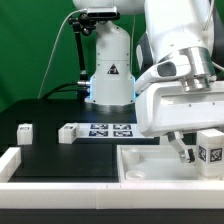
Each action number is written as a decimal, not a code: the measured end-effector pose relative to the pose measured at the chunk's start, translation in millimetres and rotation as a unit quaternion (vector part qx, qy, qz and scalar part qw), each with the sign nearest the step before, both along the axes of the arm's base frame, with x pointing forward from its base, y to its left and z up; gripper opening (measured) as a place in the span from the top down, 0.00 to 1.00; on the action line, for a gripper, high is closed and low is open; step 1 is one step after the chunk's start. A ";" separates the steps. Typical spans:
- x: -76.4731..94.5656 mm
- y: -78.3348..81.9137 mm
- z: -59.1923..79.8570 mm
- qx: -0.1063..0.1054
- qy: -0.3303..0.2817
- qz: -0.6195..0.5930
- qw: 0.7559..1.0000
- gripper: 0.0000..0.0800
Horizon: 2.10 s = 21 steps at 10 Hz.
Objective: Assemble one leg
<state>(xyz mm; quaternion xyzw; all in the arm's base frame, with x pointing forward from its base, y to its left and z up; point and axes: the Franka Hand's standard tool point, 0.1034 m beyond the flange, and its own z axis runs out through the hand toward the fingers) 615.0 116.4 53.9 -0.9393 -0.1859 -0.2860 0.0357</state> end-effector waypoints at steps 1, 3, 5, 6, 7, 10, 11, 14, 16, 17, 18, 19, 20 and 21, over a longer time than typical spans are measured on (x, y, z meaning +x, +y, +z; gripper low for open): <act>0.1 -0.1 0.4 0.000 0.000 0.000 1.000 0.19; 5.6 -2.4 18.5 -0.003 -0.006 0.001 1.000 0.19; 11.8 -5.0 33.3 -0.006 -0.010 0.001 1.000 0.19; 13.9 -4.2 35.0 -0.007 -0.004 0.002 1.000 0.19; 14.7 -2.9 34.6 -0.009 0.013 0.006 1.000 0.19; 10.9 0.7 24.8 -0.012 0.098 0.009 0.995 0.19; 15.9 1.6 28.5 -0.014 0.114 0.012 0.993 0.19; 5.8 10.3 25.2 -0.022 0.239 0.020 0.971 0.19; 4.9 12.4 24.4 -0.026 0.293 0.029 0.955 0.19; 5.1 9.9 23.0 -0.026 0.291 0.028 0.956 0.19; 7.8 7.4 23.5 -0.025 0.284 0.027 0.958 0.19; 11.5 6.3 24.7 -0.024 0.275 0.025 0.961 0.19; 14.0 5.2 25.5 -0.023 0.267 0.025 0.963 0.19; 16.7 2.8 26.0 -0.024 0.259 0.030 0.965 0.22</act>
Offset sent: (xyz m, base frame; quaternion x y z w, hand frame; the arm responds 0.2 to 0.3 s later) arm 0.0009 -0.0165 0.0294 -0.0222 -0.0213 -0.0279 0.9991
